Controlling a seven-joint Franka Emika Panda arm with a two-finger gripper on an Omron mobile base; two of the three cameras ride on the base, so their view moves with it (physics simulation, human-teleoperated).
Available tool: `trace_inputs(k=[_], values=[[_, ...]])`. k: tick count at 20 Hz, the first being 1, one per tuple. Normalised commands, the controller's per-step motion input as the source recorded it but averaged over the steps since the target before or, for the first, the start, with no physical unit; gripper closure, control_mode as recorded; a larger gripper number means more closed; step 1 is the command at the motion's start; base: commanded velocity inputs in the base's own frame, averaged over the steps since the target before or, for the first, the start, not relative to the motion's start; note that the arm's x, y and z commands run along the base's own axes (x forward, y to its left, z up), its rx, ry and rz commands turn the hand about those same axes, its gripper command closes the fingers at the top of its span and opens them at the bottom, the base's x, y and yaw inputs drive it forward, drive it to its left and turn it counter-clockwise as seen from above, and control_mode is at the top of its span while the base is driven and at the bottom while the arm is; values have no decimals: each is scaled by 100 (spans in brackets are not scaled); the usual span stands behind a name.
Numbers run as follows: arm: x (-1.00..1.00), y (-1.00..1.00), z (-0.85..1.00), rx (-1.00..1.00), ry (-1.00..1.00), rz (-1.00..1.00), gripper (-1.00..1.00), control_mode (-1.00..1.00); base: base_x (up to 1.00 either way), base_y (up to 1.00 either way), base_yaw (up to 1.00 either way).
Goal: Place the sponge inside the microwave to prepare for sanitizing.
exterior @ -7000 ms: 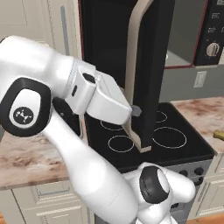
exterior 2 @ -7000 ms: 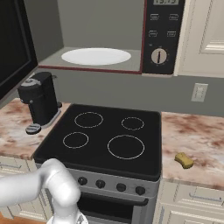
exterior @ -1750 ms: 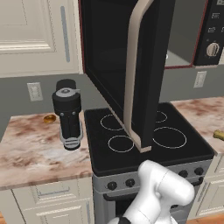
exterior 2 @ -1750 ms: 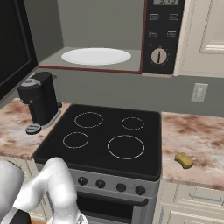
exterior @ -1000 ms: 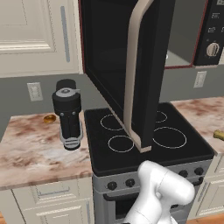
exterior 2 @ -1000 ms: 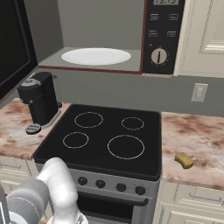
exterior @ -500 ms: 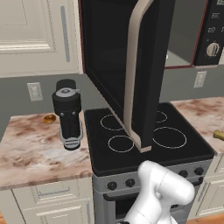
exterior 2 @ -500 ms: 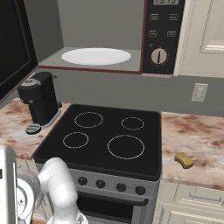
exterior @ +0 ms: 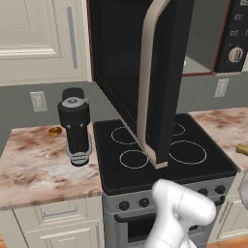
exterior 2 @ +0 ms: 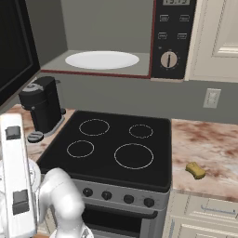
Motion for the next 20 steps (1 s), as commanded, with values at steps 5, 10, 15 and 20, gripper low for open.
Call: trace_inputs(k=[5, 10, 15, 20], values=[[15, -44, -7, 17, 0, 7, -100, -100, 0, 0, 0], [52, -34, -28, 46, -29, 27, -100, -100, 0, 0, 0], [100, -4, -5, 49, -16, 36, -100, -100, 0, 0, 0], [90, -38, -36, 73, -16, 23, -100, -100, 0, 0, 0]])
